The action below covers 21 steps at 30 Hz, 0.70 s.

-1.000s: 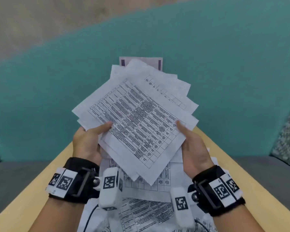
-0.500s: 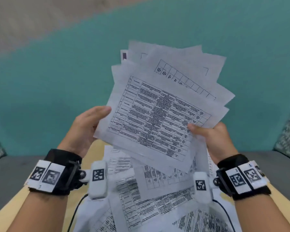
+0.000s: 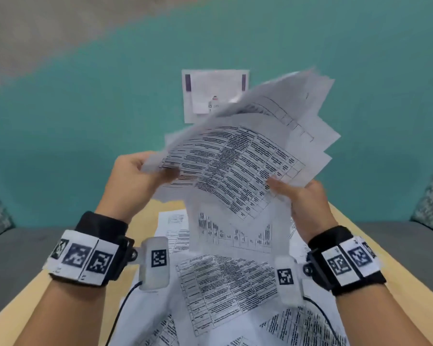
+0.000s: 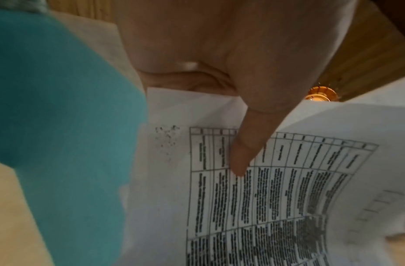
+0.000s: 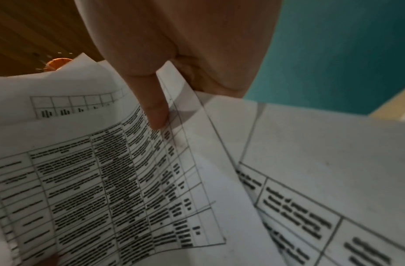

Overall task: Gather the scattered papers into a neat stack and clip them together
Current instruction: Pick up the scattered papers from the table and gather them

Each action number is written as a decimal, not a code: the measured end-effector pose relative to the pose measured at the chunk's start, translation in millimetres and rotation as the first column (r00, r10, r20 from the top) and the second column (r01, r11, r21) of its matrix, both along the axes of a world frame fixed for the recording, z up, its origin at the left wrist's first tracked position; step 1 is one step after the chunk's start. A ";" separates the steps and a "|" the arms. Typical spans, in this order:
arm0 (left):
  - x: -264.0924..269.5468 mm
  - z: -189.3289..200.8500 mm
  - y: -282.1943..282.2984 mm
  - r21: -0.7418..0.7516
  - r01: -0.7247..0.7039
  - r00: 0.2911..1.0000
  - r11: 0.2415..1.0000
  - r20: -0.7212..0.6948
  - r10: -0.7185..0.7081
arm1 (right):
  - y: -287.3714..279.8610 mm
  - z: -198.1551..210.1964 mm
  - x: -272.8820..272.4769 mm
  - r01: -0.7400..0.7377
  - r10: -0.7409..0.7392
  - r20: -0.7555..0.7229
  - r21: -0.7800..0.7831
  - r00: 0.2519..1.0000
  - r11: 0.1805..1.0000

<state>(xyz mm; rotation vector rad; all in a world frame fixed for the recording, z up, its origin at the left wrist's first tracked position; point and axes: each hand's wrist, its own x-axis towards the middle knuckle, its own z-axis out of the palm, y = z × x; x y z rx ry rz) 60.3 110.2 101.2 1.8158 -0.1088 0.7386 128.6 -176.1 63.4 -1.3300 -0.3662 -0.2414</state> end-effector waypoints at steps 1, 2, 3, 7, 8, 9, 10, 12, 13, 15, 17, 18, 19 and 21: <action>1.2 -1.7 -0.7 0.032 -0.018 1.000 0.999 -0.019 0.018 | -0.9 -5.3 2.9 -0.019 0.018 -0.032 -0.021 0.999 1.000; 2.0 -3.6 -2.3 0.062 -0.021 0.999 0.998 -0.049 0.024 | -1.6 -8.6 4.3 -0.018 0.014 -0.080 -0.044 0.997 0.999; 4.0 -6.3 -2.4 0.084 -0.022 0.996 0.996 -0.080 0.029 | -2.9 -11.2 5.6 -0.019 0.010 -0.126 -0.072 0.992 0.997; 6.0 -10.0 -5.1 0.142 -0.028 0.982 0.990 -0.180 0.053 | -7.6 -24.1 17.5 -0.028 0.007 -0.195 -0.107 0.981 0.994; 5.7 -9.3 -5.5 0.140 -0.022 0.981 0.990 -0.185 0.048 | -10.3 -27.8 23.2 -0.005 -0.017 -0.212 -0.103 0.977 0.995; 4.8 -8.4 -5.5 0.122 -0.013 0.983 0.992 -0.182 0.035 | -7.8 -22.9 18.1 0.013 -0.026 -0.202 -0.068 0.979 0.998; 2.0 -6.2 -7.1 0.089 0.003 0.985 0.996 -0.170 0.013 | -8.9 -21.8 18.1 0.014 -0.020 -0.188 -0.033 0.982 0.999; -1.0 -3.2 -8.1 0.049 0.028 0.992 0.998 -0.128 -0.021 | -10.4 -17.0 16.0 0.001 -0.005 -0.155 -0.027 0.988 1.000; -0.6 -2.4 -7.6 0.040 0.031 0.993 0.999 -0.111 -0.026 | -10.9 -15.8 15.4 -0.004 0.000 -0.133 -0.028 0.991 1.000; -3.0 0.1 -9.5 0.023 0.037 0.995 0.999 -0.090 -0.035 | -10.1 -10.9 9.7 -0.005 0.005 -0.114 0.000 0.993 1.000; -3.1 0.6 -10.5 -0.021 0.045 0.997 0.999 -0.068 -0.046 | -10.1 -10.8 11.0 -0.031 0.031 -0.082 -0.002 0.996 1.000; -3.6 1.1 -11.2 -0.042 0.047 0.997 0.998 -0.051 -0.049 | -9.9 -11.2 13.4 -0.028 0.030 -0.079 0.022 0.996 0.999; -4.5 1.4 -11.8 -0.057 0.050 0.998 0.997 -0.033 -0.052 | -8.9 -10.4 13.3 -0.023 0.026 -0.088 0.036 0.996 0.999; -3.5 0.8 -11.2 -0.069 0.034 0.999 0.997 -0.027 -0.036 | -7.2 -11.4 13.8 -0.019 0.023 -0.124 0.033 0.992 0.999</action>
